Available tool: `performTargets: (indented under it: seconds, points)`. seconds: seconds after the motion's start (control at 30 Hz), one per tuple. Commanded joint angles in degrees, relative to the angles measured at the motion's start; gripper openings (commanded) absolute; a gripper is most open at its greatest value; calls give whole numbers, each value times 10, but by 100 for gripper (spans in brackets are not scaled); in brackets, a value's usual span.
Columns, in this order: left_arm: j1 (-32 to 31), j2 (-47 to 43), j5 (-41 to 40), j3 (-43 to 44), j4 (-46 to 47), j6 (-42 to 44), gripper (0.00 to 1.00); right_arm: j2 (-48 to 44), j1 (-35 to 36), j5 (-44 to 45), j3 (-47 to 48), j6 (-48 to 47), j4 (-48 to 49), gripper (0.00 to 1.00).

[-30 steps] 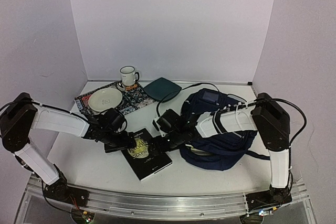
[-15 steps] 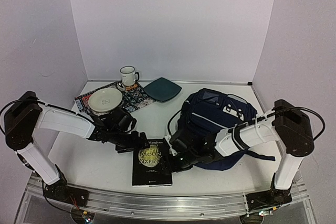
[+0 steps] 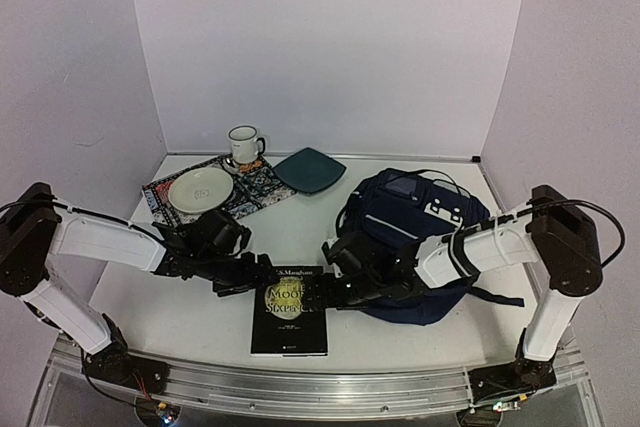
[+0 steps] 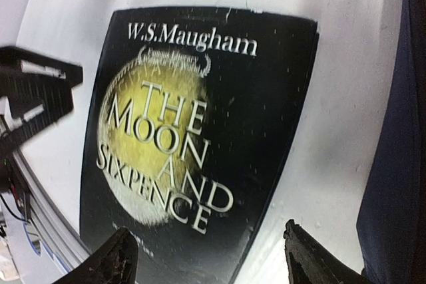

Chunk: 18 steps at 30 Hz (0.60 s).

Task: Pack the student bag
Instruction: Pick up the book from the center of the board.

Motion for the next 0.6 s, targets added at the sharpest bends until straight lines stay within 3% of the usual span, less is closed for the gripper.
performTargets:
  seconds: [0.0, 0.23, 0.57]
  points:
    - [-1, -23, 12, -13, 10, -9, 89, 26, -3, 7, 22, 35, -12, 76]
    - [-10, -3, 31, -14, 29, -9, 89, 45, -7, -5, 17, 63, 11, 74]
    - [-42, 30, 51, -27, 114, -48, 87, 65, -17, -87, 1, 93, 127, 69]
